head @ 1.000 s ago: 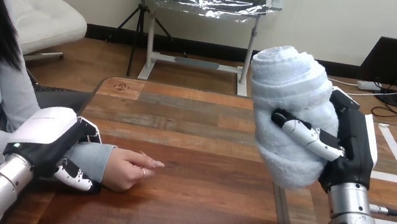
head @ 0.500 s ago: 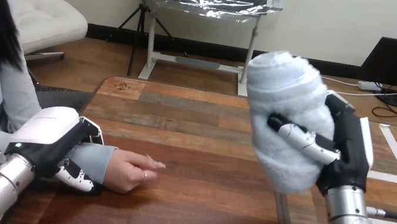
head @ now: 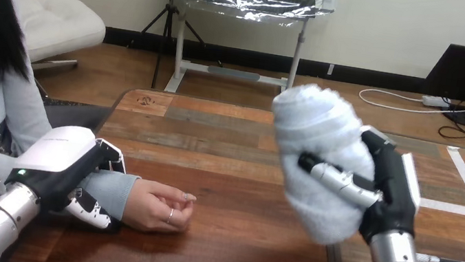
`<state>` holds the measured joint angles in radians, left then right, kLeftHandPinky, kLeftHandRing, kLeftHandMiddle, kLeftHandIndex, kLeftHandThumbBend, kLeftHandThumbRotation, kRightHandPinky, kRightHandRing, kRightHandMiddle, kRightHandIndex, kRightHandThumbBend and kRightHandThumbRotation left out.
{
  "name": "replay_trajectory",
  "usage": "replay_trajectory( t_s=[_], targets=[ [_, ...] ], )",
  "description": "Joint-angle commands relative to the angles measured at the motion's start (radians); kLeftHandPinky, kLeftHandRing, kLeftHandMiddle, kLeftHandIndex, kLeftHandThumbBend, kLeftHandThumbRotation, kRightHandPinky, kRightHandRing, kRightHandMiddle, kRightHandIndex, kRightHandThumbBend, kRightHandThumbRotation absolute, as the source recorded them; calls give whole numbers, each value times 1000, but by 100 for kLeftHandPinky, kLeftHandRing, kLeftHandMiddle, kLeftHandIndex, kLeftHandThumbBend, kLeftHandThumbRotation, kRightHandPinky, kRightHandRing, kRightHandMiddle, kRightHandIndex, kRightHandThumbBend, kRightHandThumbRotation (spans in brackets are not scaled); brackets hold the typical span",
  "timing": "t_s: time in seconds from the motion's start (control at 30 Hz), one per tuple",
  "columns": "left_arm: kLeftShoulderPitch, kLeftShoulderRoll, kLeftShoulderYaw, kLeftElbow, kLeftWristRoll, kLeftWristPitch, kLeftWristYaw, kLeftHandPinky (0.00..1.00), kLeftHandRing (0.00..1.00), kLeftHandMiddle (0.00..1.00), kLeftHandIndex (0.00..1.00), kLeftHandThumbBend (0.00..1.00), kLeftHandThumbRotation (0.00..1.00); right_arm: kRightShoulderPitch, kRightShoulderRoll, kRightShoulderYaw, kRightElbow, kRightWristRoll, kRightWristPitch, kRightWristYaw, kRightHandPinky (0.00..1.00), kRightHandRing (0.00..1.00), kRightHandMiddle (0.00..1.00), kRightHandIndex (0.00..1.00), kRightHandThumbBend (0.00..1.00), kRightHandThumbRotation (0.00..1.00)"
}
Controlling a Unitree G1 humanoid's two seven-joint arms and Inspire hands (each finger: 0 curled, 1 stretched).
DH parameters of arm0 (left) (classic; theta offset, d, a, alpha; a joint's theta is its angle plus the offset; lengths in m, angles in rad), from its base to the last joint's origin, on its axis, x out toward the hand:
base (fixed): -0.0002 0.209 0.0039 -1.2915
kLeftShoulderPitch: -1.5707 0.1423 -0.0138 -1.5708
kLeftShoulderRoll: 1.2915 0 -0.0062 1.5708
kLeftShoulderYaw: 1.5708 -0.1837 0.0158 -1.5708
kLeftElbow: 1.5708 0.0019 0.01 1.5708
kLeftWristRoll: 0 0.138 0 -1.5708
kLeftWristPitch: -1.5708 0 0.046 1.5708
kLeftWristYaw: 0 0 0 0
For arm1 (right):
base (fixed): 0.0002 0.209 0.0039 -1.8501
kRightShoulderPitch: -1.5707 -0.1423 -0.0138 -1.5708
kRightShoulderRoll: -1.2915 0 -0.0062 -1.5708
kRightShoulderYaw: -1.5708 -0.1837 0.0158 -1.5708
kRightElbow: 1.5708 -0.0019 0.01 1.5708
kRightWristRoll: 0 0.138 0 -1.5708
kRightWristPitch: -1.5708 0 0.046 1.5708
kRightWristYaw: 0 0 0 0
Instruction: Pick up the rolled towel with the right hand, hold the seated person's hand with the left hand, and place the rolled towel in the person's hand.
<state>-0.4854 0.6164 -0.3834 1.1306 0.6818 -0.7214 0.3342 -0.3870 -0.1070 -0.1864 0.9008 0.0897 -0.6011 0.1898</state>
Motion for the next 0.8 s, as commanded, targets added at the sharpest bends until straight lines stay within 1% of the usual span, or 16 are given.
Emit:
replay_trajectory(
  t_s=[0.0,0.1,0.3,0.43,0.6,0.77],
  targets=[
    [-33,9,17,-80,-25,-42,5,31,34,40,43,100,4,-104,-9,16,31,-28,-56,-28,35,42,49,47,74,0],
    [-33,11,19,-89,-24,-48,13,31,35,41,43,100,4,-114,-13,25,62,-50,-72,-38,36,42,49,47,74,0],
    [-29,13,29,-110,-41,-58,-7,33,36,41,44,100,5,-137,-17,42,116,-92,-69,-81,36,42,49,48,75,0],
    [-31,13,30,-110,-37,-85,15,32,36,41,44,100,4,-152,-19,52,150,-118,-71,-101,35,42,48,48,76,0],
    [-33,12,33,-110,-37,-96,18,32,35,41,44,100,5,-165,-18,58,184,-132,-68,-114,35,41,48,48,77,0],
    [-30,15,35,-128,-37,-98,12,32,35,41,44,100,6,-176,-24,80,214,-167,-57,-142,35,41,48,48,78,0]
  ],
)
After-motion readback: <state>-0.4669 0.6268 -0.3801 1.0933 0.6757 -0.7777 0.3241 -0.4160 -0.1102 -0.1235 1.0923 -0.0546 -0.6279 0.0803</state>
